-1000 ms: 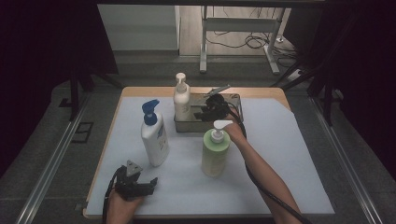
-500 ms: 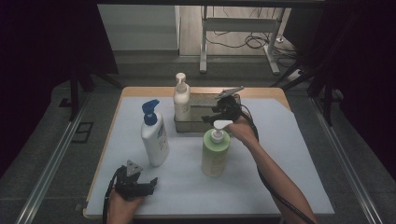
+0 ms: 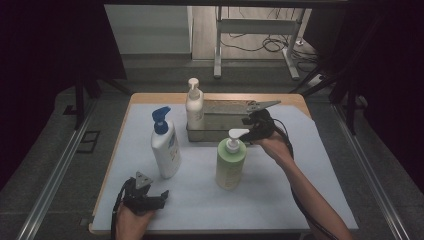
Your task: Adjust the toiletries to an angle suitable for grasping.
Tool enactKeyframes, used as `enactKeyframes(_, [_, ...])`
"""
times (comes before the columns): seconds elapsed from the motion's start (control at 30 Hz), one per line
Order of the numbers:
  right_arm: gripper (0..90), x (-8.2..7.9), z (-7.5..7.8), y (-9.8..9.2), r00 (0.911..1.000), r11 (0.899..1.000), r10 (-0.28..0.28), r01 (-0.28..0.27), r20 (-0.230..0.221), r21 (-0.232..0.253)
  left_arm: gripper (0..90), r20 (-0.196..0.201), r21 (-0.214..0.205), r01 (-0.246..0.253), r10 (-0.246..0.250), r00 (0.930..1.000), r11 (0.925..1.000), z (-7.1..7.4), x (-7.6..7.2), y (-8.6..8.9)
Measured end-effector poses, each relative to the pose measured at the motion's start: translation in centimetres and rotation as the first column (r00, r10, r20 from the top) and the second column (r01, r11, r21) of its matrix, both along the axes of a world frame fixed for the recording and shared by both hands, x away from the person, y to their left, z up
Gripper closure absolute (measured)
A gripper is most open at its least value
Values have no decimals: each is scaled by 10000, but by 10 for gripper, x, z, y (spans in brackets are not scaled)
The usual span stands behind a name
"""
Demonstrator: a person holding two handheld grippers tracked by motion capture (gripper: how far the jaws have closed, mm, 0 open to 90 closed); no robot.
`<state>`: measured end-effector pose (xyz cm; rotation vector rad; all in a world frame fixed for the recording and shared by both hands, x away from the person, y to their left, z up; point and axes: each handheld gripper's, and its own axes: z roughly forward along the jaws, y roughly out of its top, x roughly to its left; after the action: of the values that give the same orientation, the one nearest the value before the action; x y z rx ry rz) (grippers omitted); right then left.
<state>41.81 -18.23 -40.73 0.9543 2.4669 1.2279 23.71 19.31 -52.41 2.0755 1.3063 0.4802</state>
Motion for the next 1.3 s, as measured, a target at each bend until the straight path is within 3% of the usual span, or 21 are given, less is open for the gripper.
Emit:
enactKeyframes(0.5, [202, -32, -4, -38, 9993, 9996, -217, 222, 291, -193, 106, 3, -19, 0, 0, 10000, 10000, 0, 0, 0])
enactKeyframes(0.77, [180, -55, -8, -57, 9995, 9998, -202, 202, 240, -15, 105, 6, -18, -1, 1, 10000, 10000, 0, 0, 0])
enactKeyframes(1.07, [140, -80, -13, -67, 10000, 10000, 6, -6, 65, 40, 105, 1, -12, 6, -6, 10000, 10000, 0, 0, 0])
enactKeyframes(1.3, [84, -100, -16, -61, 9986, 9986, 523, -524, 55, 71, 105, 14, 4, 25, -25, 10000, 10000, 0, 0, 0])
